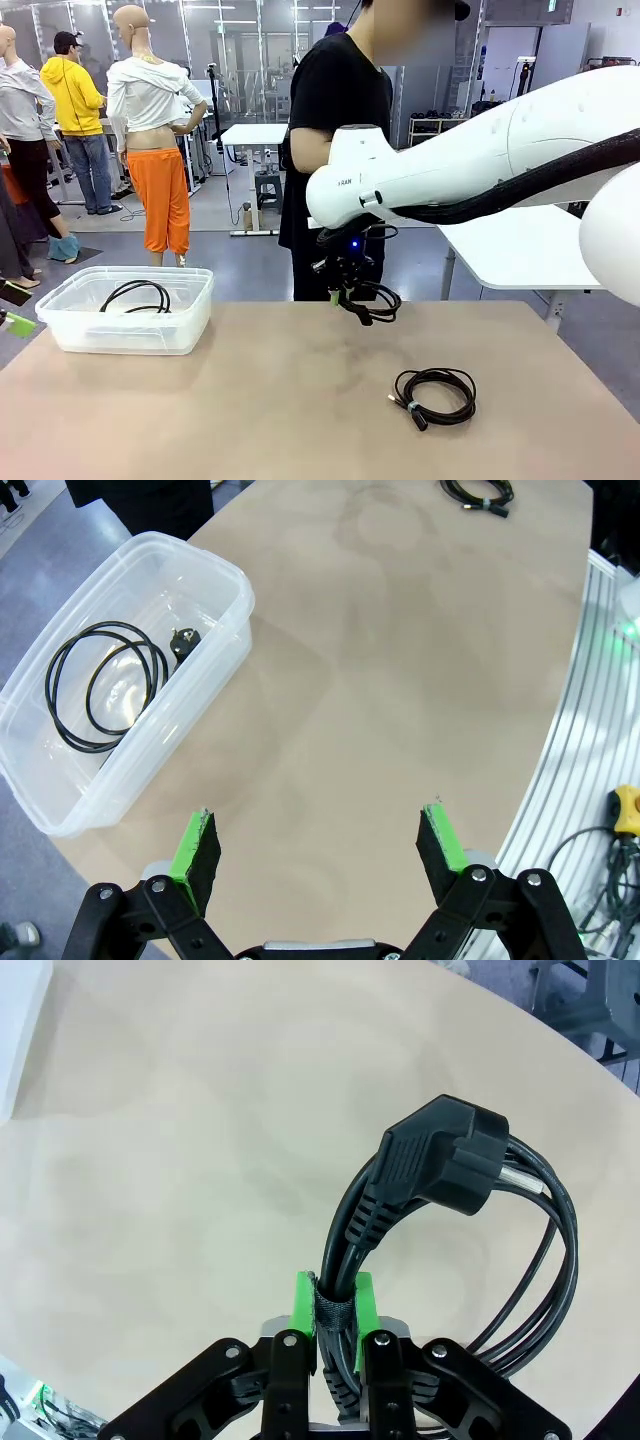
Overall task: Organize and store the cables.
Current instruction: Place the Power Cable into the Organizing box.
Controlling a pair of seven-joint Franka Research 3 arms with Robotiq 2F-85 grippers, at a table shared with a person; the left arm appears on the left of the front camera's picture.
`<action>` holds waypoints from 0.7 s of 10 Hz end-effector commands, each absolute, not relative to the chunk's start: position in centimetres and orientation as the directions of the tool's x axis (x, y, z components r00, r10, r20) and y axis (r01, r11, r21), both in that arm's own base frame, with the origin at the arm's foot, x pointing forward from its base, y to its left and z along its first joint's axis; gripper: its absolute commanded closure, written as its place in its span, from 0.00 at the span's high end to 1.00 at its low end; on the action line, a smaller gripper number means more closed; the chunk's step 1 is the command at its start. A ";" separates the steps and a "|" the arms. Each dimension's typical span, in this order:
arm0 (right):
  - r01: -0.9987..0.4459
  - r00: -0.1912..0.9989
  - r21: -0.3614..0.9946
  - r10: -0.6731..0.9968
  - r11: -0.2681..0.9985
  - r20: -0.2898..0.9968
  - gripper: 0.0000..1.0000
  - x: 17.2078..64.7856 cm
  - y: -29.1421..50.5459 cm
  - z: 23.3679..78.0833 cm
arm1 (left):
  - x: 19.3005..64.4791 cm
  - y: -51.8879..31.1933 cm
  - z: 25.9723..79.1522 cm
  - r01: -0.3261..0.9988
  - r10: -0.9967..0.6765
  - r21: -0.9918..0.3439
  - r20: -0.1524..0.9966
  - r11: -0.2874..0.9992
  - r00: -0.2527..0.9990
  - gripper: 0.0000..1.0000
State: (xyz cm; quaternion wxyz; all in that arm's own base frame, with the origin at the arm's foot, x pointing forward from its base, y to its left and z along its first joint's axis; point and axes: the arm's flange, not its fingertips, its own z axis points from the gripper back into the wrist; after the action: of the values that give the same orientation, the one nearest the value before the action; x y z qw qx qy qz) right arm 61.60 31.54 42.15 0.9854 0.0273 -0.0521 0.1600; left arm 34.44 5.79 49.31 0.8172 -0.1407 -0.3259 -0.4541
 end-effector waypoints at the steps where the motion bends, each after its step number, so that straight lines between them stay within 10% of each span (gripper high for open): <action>1: -0.412 0.894 0.046 0.394 0.910 0.212 0.00 55.7 38.7 40.6 | 34.2 5.7 49.5 0.833 -0.652 0.053 0.650 0.551 0.390 1.00; 7: -0.599 0.795 0.028 0.592 0.800 0.131 0.00 49.2 44.6 34.5 | 34.2 5.7 49.5 0.833 -0.652 0.053 0.650 0.551 0.390 1.00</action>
State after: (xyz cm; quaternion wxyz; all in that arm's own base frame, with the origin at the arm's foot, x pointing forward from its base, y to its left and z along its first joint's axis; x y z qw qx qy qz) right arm 49.43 45.69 34.69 0.9522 0.0382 -0.0474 0.2995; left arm 34.44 5.79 49.30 0.8172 -0.1408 -0.3258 -0.4541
